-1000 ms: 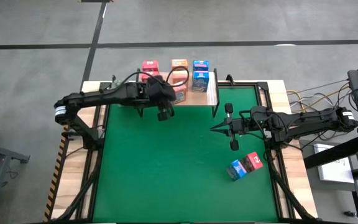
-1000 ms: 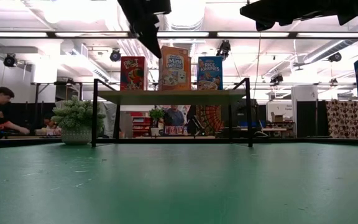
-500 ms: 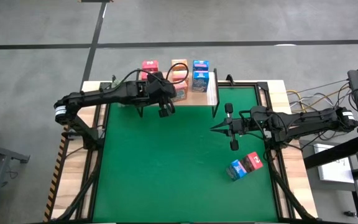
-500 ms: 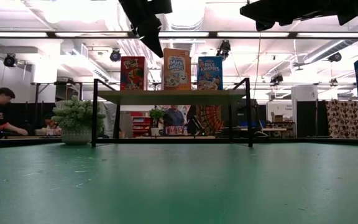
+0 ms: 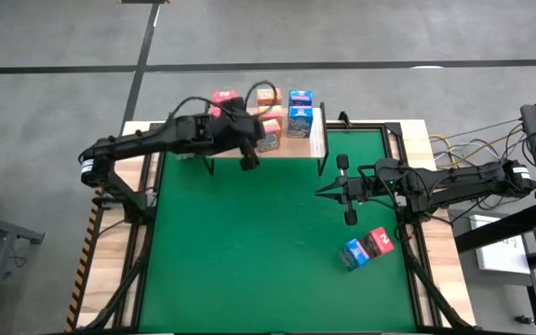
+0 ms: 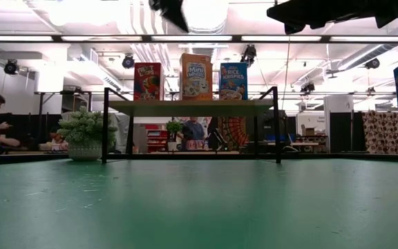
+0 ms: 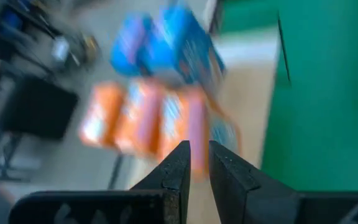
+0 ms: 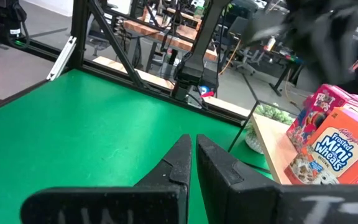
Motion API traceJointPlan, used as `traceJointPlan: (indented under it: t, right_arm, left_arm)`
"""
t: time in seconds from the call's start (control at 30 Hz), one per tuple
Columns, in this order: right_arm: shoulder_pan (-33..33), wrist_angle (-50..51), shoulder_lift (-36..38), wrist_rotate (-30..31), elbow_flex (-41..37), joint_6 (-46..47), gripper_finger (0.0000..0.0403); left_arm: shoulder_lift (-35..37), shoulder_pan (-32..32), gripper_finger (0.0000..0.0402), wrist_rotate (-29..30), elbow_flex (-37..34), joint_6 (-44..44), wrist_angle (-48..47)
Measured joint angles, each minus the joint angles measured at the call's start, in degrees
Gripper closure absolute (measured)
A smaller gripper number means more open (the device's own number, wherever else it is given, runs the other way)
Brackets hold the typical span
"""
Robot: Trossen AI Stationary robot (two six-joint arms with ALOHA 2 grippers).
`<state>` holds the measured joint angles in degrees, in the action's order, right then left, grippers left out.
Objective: Stack cereal on shelf
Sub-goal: Put the orange cereal box on the shelf aligned with the other orange cereal boxes
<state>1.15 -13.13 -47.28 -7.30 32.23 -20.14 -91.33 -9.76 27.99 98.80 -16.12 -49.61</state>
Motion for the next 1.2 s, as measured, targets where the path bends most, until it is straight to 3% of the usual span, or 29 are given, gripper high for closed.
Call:
traceJointPlan:
  t: [0.23,0.47,0.87,1.2]
  right_arm:
    - [0.0,0.0,0.0,0.1,0.0,-0.4,0.039]
    - [0.0,0.8,0.0,2.6,0.0,-0.4,0.039]
    - [0.0,0.9,0.0,2.8,0.0,-0.4,0.039]
    - [0.0,0.9,0.0,2.9,0.0,-0.4,0.039]
  left_arm:
    - [-1.2,-1.9,0.0363,-1.0,-0.1,-4.3,15.0]
    - [-5.6,-2.6,0.0363,-3.4,-0.3,-2.6,16.7]
    - [-8.5,-2.8,0.0363,2.5,-0.3,-2.9,15.8]
    - [-9.9,-2.8,0.0363,3.0,-0.3,-2.8,15.3]
